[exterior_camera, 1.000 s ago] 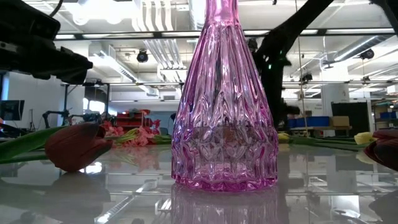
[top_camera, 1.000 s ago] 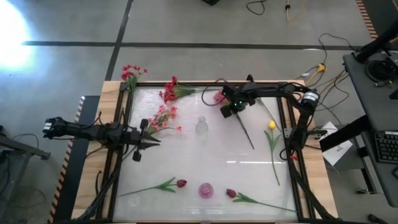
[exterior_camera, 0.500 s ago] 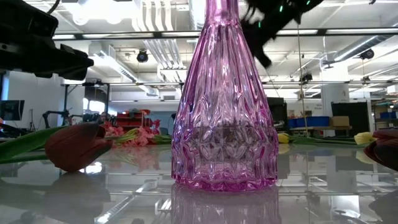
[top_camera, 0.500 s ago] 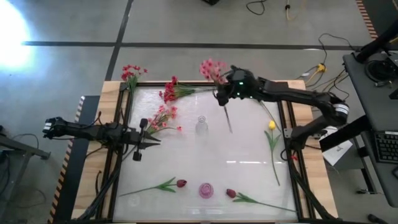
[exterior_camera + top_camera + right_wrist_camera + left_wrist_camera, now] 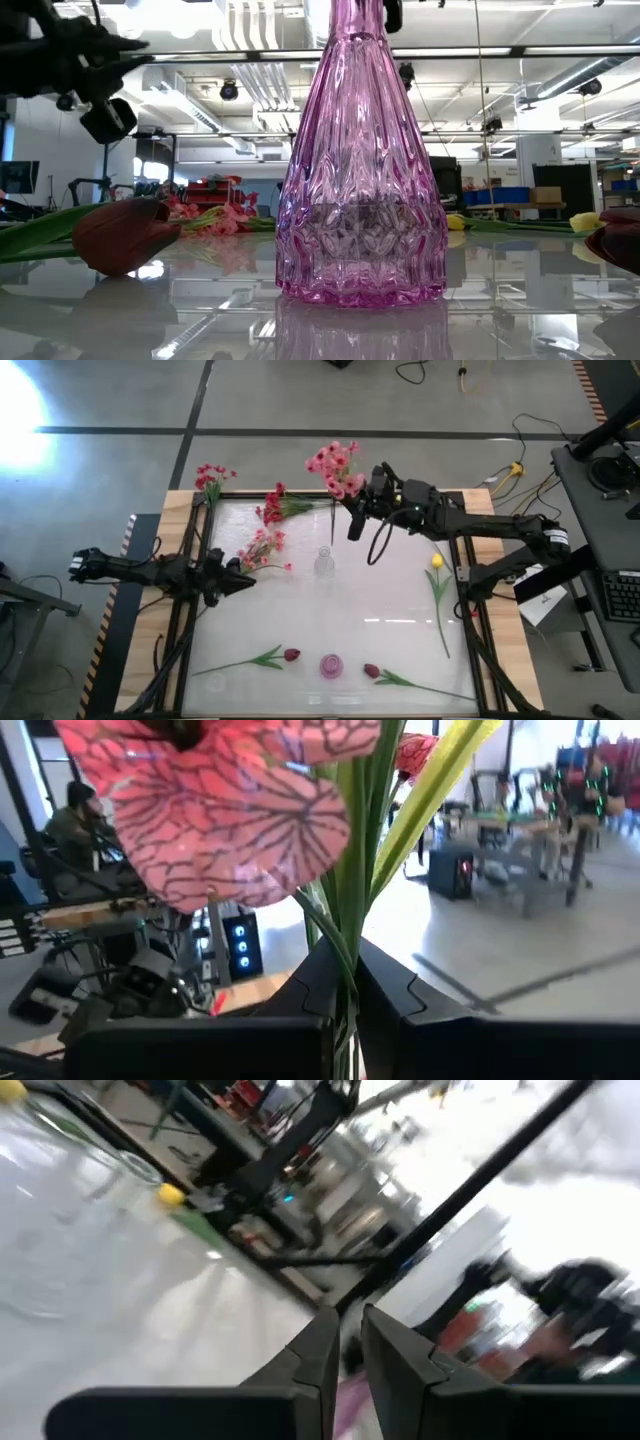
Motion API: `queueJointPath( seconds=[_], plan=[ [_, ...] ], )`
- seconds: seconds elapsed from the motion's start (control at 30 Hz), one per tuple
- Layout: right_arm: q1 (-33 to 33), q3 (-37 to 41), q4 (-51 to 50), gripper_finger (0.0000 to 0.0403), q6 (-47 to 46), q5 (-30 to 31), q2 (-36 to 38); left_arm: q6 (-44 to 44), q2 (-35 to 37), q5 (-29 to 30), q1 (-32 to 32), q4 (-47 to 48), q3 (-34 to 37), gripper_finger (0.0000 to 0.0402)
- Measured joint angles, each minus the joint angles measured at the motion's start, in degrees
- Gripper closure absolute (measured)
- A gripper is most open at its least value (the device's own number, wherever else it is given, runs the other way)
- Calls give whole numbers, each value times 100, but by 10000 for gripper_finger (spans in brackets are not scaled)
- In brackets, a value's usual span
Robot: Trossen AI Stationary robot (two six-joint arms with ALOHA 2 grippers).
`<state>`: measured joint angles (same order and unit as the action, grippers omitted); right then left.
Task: Sort flowers into vase by color
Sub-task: Put the top pink flower into the transparent vase
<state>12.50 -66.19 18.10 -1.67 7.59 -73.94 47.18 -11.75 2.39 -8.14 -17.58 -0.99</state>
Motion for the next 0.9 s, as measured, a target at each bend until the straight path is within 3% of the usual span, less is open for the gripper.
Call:
queueJointPath(
  seconds=[0.13, 0.5, 0.6, 0.73, 0.9],
  plan=[
    [-71, 0, 114, 390, 35, -6, -51, 696, -2, 0, 0, -249, 0, 365],
    [-252, 2, 227, 390, 135, -10, -506, -59, -101, 255, 7, -215, -20, 365],
    [-288, 2, 167, 390, 138, -11, -544, -420, -295, 458, 9, 718, -485, 365],
    [-314, 2, -110, 388, 133, -13, -544, -893, -758, 1048, 9, 2999, -1646, 365],
    [-314, 2, -619, 343, 66, -61, -543, -743, -1456, 1841, 9, 5410, -2969, 362]
  ],
)
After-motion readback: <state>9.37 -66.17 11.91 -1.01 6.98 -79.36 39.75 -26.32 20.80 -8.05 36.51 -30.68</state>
